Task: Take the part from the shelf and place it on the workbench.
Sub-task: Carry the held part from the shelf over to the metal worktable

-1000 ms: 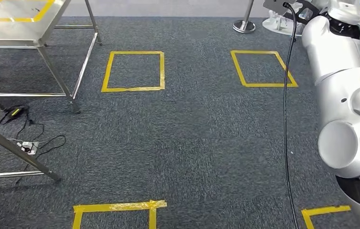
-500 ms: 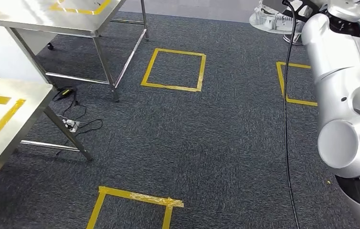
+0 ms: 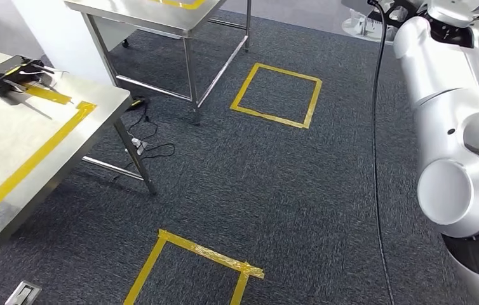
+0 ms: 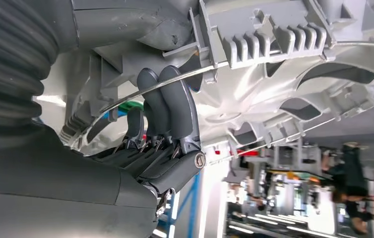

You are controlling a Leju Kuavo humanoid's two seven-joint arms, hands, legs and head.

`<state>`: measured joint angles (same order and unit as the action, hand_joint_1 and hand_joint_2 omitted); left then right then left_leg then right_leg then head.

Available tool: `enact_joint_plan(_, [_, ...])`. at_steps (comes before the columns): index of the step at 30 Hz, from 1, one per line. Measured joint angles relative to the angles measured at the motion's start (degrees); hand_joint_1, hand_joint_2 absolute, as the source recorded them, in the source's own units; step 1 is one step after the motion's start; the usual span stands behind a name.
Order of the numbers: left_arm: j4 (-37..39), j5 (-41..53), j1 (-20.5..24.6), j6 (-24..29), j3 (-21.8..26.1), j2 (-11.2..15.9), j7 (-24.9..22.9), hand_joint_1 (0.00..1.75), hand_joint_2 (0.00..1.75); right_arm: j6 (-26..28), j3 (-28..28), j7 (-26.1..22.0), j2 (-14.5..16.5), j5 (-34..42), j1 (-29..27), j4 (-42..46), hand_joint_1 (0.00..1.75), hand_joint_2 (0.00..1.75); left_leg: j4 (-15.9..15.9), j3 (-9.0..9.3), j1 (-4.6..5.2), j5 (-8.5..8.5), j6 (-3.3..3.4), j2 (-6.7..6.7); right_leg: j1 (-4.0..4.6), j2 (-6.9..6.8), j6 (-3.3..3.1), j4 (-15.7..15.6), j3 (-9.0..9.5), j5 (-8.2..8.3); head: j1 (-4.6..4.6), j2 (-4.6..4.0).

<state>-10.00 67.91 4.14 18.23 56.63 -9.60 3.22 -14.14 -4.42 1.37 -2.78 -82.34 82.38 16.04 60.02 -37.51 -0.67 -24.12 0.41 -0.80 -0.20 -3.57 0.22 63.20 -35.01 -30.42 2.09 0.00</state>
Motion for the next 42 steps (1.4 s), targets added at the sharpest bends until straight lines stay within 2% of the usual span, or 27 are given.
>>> enact_joint_plan(2, [-0.03,0.02,0.15,0.03,0.01,0.01,-0.05,0.0,1.75,0.0,0.0,0.09,-0.16,-0.01,-0.09,-0.03,1.75,1.75,-0.02,-0.24,-0.05,0.22,0.39,1.5,-0.26,2.82,0.31,7.6,-3.56,-3.61,-0.01,0.0])
enact_joint_plan(3, [-0.03,0.02,0.19,0.04,0.01,0.01,-0.1,0.0,1.75,-0.01,0.0,0.15,-0.24,-0.03,-0.18,-0.05,1.75,1.75,0.0,-0.36,-0.05,0.31,0.47,2.37,-0.26,3.24,0.37,11.05,-5.32,-4.75,-0.01,0.0])
enact_joint_plan(4, [-0.03,0.02,0.17,0.05,0.02,0.01,-0.15,0.0,1.75,-0.03,0.0,0.22,-0.26,-0.07,-0.26,-0.07,1.75,1.75,0.02,-0.44,-0.05,0.4,0.49,3.24,-0.26,3.39,0.34,12.74,-6.29,-4.87,-0.01,0.0])
enact_joint_plan(5, [-0.03,0.02,0.14,0.06,0.02,0.02,-0.19,0.0,1.75,-0.06,0.0,0.28,-0.26,-0.09,-0.28,-0.08,1.75,1.75,0.04,-0.47,-0.05,0.49,0.44,4.12,-0.27,3.51,0.2,12.09,-6.12,-3.84,-0.01,0.0])
enact_joint_plan(6, [-0.03,0.02,0.13,0.06,0.03,0.02,-0.22,0.0,1.75,-0.09,0.0,0.3,-0.25,-0.11,-0.23,-0.08,1.75,1.75,0.06,-0.47,-0.05,0.6,0.34,4.99,-0.3,3.86,-0.01,9.22,-4.82,-1.93,-0.01,0.0])
enact_joint_plan(8, [-0.03,0.01,0.17,0.07,0.04,-0.01,-0.29,0.0,1.75,-0.18,0.0,0.16,-0.22,-0.13,0.04,-0.07,1.75,1.75,0.08,-0.61,-0.09,0.89,-0.08,6.67,-0.42,6.28,-0.46,1.08,-1.04,1.72,0.0,0.0])
enact_joint_plan(10, [-0.03,-0.05,0.19,0.13,0.07,-0.02,-0.46,0.0,1.75,-0.26,-0.01,-0.1,-0.09,-0.16,0.29,-0.07,1.75,1.75,-0.05,-1.1,-0.27,1.36,-0.8,8.12,-0.36,8.06,-0.59,-3.24,0.82,2.9,-0.02,0.0])
enact_joint_plan(12, [-0.02,-0.17,0.0,0.25,0.11,-0.04,-0.61,0.0,1.75,-0.28,-0.02,-0.34,0.34,-0.23,0.39,-0.06,1.75,1.75,-0.5,-1.5,-0.5,1.97,-1.74,9.52,-0.22,7.13,-0.75,-3.77,0.99,3.07,-0.07,0.0])
enact_joint_plan(13, [-0.01,-0.26,-0.14,0.31,0.16,-0.04,-0.63,0.0,1.75,-0.28,-0.02,-0.44,0.64,-0.28,0.43,-0.05,1.75,1.75,-0.53,-1.71,-0.46,2.0,-2.05,9.28,-0.27,6.34,-1.03,-4.13,1.18,3.35,-0.06,0.0])
enact_joint_plan(14, [-0.01,-0.36,-0.22,0.38,0.24,-0.05,-0.65,0.0,1.75,-0.28,-0.02,-0.52,0.91,-0.31,0.5,-0.04,1.75,1.75,0.13,-2.16,-0.27,1.43,-2.26,8.0,-0.36,5.53,-1.4,-4.55,1.4,3.69,0.01,0.0])
enact_joint_plan(15, [-0.01,-0.44,-0.23,0.43,0.33,-0.03,-0.64,0.0,1.75,-0.28,-0.02,-0.54,1.13,-0.32,0.57,-0.04,1.75,1.75,1.86,-3.0,-0.05,0.23,-2.38,6.11,-0.43,4.68,-1.75,-4.96,1.6,4.01,0.1,0.0])
enact_joint_plan(17, [-0.01,-0.52,-0.11,0.48,0.49,-0.03,-0.59,0.0,1.75,-0.32,-0.02,-0.45,1.27,-0.32,0.59,-0.04,1.75,1.75,8.57,-5.78,0.09,-3.53,-2.51,2.23,-0.21,3.07,-2.16,-5.12,1.59,4.21,0.3,0.0])
enact_joint_plan(19, [0.0,-0.45,-0.07,0.48,0.55,-0.05,-0.55,0.0,1.75,-0.41,-0.02,-0.34,1.25,-0.32,0.51,-0.07,1.75,1.75,14.29,-7.91,-0.02,-5.73,-2.75,1.2,-0.03,1.35,-2.27,-4.89,1.4,4.13,0.32,0.0])
enact_joint_plan(20, [0.0,-0.38,-0.1,0.48,0.56,-0.05,-0.55,0.0,1.75,-0.48,-0.02,-0.32,1.24,-0.32,0.5,-0.08,1.75,1.75,14.4,-7.58,-0.06,-5.45,-2.83,1.03,-0.01,0.51,-2.27,-4.74,1.31,4.06,0.32,0.0])
enact_joint_plan(22, [-0.01,-0.2,-0.13,0.48,0.6,0.04,-0.52,0.0,1.75,-0.6,-0.02,-0.32,1.2,-0.32,0.53,-0.08,1.75,1.75,8.34,-3.74,-0.01,-2.7,-2.84,0.0,-0.01,-1.0,-2.09,-4.27,1.23,3.75,0.32,0.0])
enact_joint_plan(24, [-0.02,-0.11,-0.07,0.45,0.63,0.14,-0.49,0.0,1.75,-0.67,-0.02,-0.34,1.06,-0.31,0.61,-0.05,1.75,1.75,2.06,0.04,0.42,-1.11,-2.13,-2.42,0.26,-2.23,-1.68,-3.72,1.11,3.32,0.31,0.0])
enact_joint_plan(26, [-0.02,-0.11,0.0,0.4,0.64,0.17,-0.44,0.0,1.75,-0.7,-0.02,-0.46,0.93,-0.31,0.65,-0.04,1.75,1.75,0.44,0.77,0.81,-1.1,-1.15,-3.18,0.55,-3.3,-1.15,-3.5,1.09,3.16,0.3,0.0])
enact_joint_plan(28, [-0.03,-0.11,0.0,0.38,0.64,0.2,-0.41,0.0,1.75,-0.73,-0.02,-0.58,0.94,-0.32,0.69,-0.03,1.75,1.75,0.11,0.59,0.68,-0.65,-0.44,-1.76,0.48,-4.09,-0.59,-3.53,1.23,3.04,0.31,0.0])
enact_joint_plan(30, [-0.03,-0.11,-0.02,0.36,0.66,0.23,-0.36,0.0,1.75,-0.76,-0.02,-0.64,0.84,-0.31,0.77,-0.02,1.75,1.75,-0.27,0.58,0.32,-0.19,0.21,-0.5,0.1,-1.55,0.07,-1.71,0.53,1.51,0.3,0.0])
enact_joint_plan(32, [-0.02,-0.11,0.12,0.34,0.68,0.25,-0.26,0.0,1.75,-0.78,-0.02,-0.71,0.52,-0.29,0.81,-0.05,1.75,1.75,-0.43,0.34,0.08,0.16,0.65,0.81,-0.22,2.21,0.62,4.55,-2.26,-1.96,0.27,0.0])
enact_joint_plan(34, [-0.01,-0.11,0.27,0.33,0.69,0.22,-0.21,0.0,1.75,-0.78,-0.02,-0.73,0.22,-0.29,0.67,-0.14,1.75,1.75,-0.41,0.01,0.05,0.43,0.78,2.4,-0.27,3.25,0.84,11.31,-5.49,-4.45,0.26,0.0])
enact_joint_plan(35, [-0.01,-0.11,0.24,0.33,0.69,0.2,-0.22,0.0,1.75,-0.78,-0.02,-0.74,0.13,-0.3,0.6,-0.18,1.75,1.75,-0.39,-0.1,0.04,0.57,0.71,3.3,-0.29,3.32,0.81,12.26,-6.02,-4.19,0.26,0.0])
enact_joint_plan(36, [-0.01,-0.11,0.19,0.33,0.69,0.2,-0.24,0.0,1.75,-0.77,-0.02,-0.74,0.09,-0.29,0.57,-0.19,1.75,1.75,-0.37,-0.16,0.03,0.71,0.58,4.2,-0.33,3.45,0.71,10.89,-5.42,-2.85,0.27,0.0])
enact_joint_plan(37, [-0.01,-0.11,0.15,0.33,0.7,0.2,-0.26,0.0,1.75,-0.77,-0.02,-0.75,0.07,-0.27,0.58,-0.19,1.75,1.75,-0.34,-0.18,0.0,0.84,0.41,5.08,-0.41,3.94,0.57,7.56,-3.83,-0.81,0.27,0.0])
enact_joint_plan(39, [-0.01,-0.11,0.19,0.33,0.71,0.2,-0.28,0.0,1.75,-0.76,-0.02,-0.78,0.01,-0.15,0.64,-0.19,1.75,1.75,-0.27,-0.45,-0.07,1.17,-0.1,6.68,-0.69,6.66,0.29,-0.13,-0.19,2.12,0.27,0.0])
enact_joint_plan(41, [-0.01,-0.11,0.24,0.33,0.71,0.22,-0.24,0.0,1.75,-0.73,-0.02,-0.78,-0.11,-0.06,0.61,-0.19,1.75,1.75,-0.42,-1.03,-0.28,1.73,-0.96,8.17,-0.65,8.34,0.1,-3.51,1.21,2.71,0.27,0.0])
enact_joint_plan(42, [0.0,-0.11,0.18,0.33,0.71,0.21,-0.21,0.0,1.75,-0.72,-0.02,-0.78,-0.12,-0.06,0.6,-0.19,1.75,1.75,-0.64,-1.29,-0.37,2.08,-1.48,9.0,-0.48,7.85,-0.04,-3.73,1.24,2.83,0.26,0.0])
